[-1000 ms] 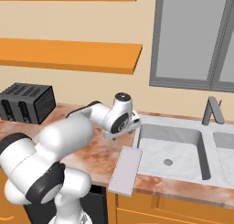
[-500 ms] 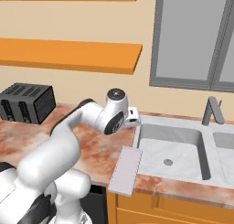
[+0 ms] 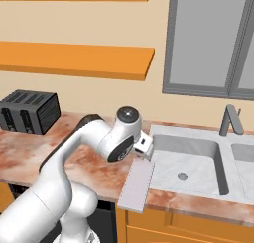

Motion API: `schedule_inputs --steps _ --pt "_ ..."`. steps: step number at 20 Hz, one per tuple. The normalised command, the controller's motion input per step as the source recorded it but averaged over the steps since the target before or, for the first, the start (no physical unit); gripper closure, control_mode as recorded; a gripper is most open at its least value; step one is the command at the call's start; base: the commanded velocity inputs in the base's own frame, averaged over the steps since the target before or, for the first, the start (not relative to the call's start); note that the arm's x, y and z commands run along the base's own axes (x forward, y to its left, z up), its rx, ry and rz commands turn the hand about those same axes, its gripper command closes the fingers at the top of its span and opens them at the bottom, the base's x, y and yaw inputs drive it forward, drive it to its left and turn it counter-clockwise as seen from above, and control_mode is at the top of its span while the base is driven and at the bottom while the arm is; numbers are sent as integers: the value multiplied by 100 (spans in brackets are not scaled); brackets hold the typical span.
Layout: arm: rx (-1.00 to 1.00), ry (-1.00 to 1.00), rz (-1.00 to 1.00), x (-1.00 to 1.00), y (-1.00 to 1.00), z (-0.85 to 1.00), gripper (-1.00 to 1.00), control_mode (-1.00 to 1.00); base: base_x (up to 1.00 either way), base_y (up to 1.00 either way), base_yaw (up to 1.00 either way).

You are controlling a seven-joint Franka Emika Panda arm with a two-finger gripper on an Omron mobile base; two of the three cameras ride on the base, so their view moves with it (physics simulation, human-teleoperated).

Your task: The ice cube tray has been filled with water. Take the tray and place it in the freezer to make ice. Close the freezer door after placing the tray.

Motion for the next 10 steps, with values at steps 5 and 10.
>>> schedule_inputs --steps 5,10 --pt "40 0 -45 -76 -32 23 -100 -100 0 0 0" --pt "30 -3 -38 -64 -11 25 -100 -100 0 0 0"
